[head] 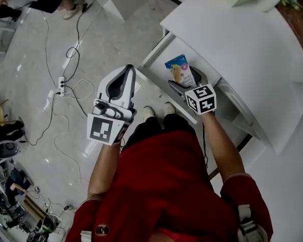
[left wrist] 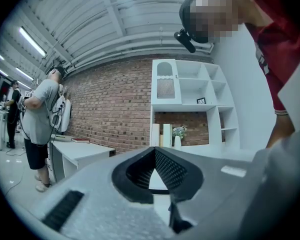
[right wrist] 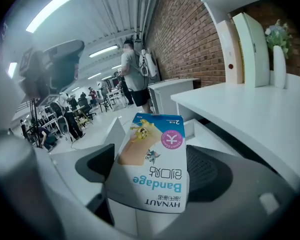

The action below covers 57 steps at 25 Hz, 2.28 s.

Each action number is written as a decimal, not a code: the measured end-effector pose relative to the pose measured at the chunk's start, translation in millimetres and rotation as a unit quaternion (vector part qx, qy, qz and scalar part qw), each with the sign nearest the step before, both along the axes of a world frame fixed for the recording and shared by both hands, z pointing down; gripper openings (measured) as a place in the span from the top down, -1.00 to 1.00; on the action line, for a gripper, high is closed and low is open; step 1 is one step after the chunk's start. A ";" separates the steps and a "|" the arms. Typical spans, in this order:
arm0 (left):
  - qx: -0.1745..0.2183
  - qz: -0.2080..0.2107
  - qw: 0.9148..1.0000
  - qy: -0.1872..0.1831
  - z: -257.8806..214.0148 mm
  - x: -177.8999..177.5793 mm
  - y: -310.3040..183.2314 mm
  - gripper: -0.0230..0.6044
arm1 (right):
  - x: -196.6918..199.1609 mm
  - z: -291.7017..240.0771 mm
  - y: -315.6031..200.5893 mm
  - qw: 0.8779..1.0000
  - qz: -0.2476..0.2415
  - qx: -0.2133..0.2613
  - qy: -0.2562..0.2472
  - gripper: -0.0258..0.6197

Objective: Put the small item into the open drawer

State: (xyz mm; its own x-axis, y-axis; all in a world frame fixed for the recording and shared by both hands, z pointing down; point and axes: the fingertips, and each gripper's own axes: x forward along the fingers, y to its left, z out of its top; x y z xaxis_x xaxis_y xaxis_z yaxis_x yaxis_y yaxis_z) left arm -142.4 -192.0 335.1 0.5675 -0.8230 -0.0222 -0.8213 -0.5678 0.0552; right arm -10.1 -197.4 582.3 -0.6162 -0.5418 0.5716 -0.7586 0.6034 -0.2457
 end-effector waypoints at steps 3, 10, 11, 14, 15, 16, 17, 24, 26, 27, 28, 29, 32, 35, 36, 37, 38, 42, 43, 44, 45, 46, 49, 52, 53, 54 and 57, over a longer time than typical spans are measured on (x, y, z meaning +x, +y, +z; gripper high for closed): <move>-0.001 -0.009 1.000 -0.005 1.9 -4.2 0.6 0.93 | -4.5 22.7 2.0 1.000 -0.007 -0.022 0.019 -0.50; -0.024 -0.033 0.999 -0.014 83.0 59.5 -115.0 0.93 | 54.0 147.9 -101.4 0.994 -0.032 -0.090 0.056 -0.50; -0.027 -0.035 0.999 -0.016 90.2 59.9 -120.6 0.93 | 54.4 159.7 -106.4 0.993 -0.034 -0.098 0.061 -0.50; -0.034 -0.041 0.998 -0.017 101.9 52.6 -122.2 0.93 | 49.6 182.3 -107.7 0.990 -0.039 -0.115 0.078 -0.50; -0.036 -0.044 0.998 -0.018 104.5 48.9 -121.7 0.93 | 47.3 188.4 -107.3 0.988 -0.041 -0.120 0.083 -0.50; -0.038 -0.048 0.998 -0.018 106.7 44.5 -121.6 0.93 | 44.4 194.0 -107.1 0.987 -0.043 -0.125 0.087 -0.50; -0.041 -0.051 0.998 -0.018 108.4 39.2 -122.1 0.93 | 40.6 199.2 -107.2 0.986 -0.045 -0.131 0.091 -0.50; -0.051 -0.064 0.996 -0.023 121.1 15.3 -127.2 0.93 | 20.4 230.0 -107.4 0.977 -0.066 -0.171 0.110 -0.50; -0.053 -0.066 0.996 -0.025 126.9 16.4 -130.0 0.93 | 22.8 240.9 -109.2 0.974 -0.070 -0.179 0.116 -0.50; -0.054 -0.067 0.996 -0.026 129.1 16.4 -131.1 0.93 | 24.1 245.7 -110.1 0.973 -0.071 -0.182 0.119 -0.50; -0.054 -0.069 0.996 -0.027 128.7 14.6 -129.2 0.93 | 23.9 247.7 -108.3 0.973 -0.072 -0.185 0.122 -0.50; -0.055 -0.069 0.996 -0.027 123.2 9.6 -120.8 0.93 | 20.9 244.5 -100.3 0.972 -0.072 -0.187 0.125 -0.50; -0.053 -0.069 0.996 -0.026 71.9 -26.9 -49.6 0.93 | -9.5 198.1 -29.7 0.970 -0.072 -0.192 0.130 -0.51; -0.052 -0.067 0.996 -0.024 41.6 -47.9 -7.6 0.93 | -27.4 167.6 13.6 0.968 -0.073 -0.199 0.137 -0.52; -0.052 -0.065 0.996 -0.024 42.0 -47.6 -8.1 0.93 | -27.4 167.4 13.4 0.967 -0.073 -0.200 0.137 -0.52; -0.052 -0.064 0.996 -0.023 43.7 -46.3 -10.4 0.93 | -27.3 168.8 11.4 0.968 -0.074 -0.199 0.136 -0.52; -0.052 -0.063 0.996 -0.023 45.1 -45.1 -12.6 0.93 | -27.2 169.8 9.6 0.968 -0.075 -0.199 0.134 -0.54; -0.050 -0.056 0.997 -0.019 44.3 -42.9 -14.7 0.93 | -26.3 163.6 8.7 0.968 -0.074 -0.197 0.135 -0.56; -0.050 -0.054 0.997 -0.019 44.0 -42.4 -14.7 0.93 | -25.7 160.4 8.1 0.969 -0.071 -0.194 0.135 -0.55; -0.049 -0.051 0.997 -0.018 43.8 -41.7 -14.6 0.93 | -25.1 156.9 6.8 0.970 -0.067 -0.189 0.135 -0.55; -0.049 -0.049 0.997 -0.017 43.7 -41.1 -14.6 0.93 | -24.5 153.0 4.9 0.972 -0.064 -0.182 0.133 -0.53; -0.048 -0.046 0.998 -0.016 43.6 -40.4 -14.5 0.93 | -23.9 148.3 2.7 0.974 -0.060 -0.174 0.132 -0.48; -0.047 -0.037 0.998 -0.014 43.0 -37.6 -14.4 0.93 | -22.4 130.2 -4.1 0.980 -0.052 -0.150 0.124 -0.33; -0.045 -0.026 0.999 -0.013 42.7 -33.4 -14.0 0.93 | -21.5 109.4 -8.8 0.984 -0.048 -0.127 0.117 -0.14; -0.045 -0.021 0.999 -0.013 43.0 -31.3 -13.6 0.93 | -20.9 102.4 -10.0 0.985 -0.047 -0.120 0.115 -0.06; -0.045 -0.017 0.999 -0.013 43.7 -28.7 -13.1 0.93 | -19.9 95.3 -11.1 0.986 -0.045 -0.111 0.112 0.04; -0.043 -0.003 0.999 -0.011 46.1 -19.0 -11.5 0.93 | -15.4 73.3 -15.3 0.990 -0.039 -0.079 0.107 0.32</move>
State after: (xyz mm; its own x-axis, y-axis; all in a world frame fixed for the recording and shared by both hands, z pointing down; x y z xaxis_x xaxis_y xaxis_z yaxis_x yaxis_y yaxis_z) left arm -161.5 -203.5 381.3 0.5614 -0.8253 0.0610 -0.8267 -0.5560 0.0864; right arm -25.4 -212.6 655.6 -0.5082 -0.3905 0.7676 -0.7555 0.6300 -0.1798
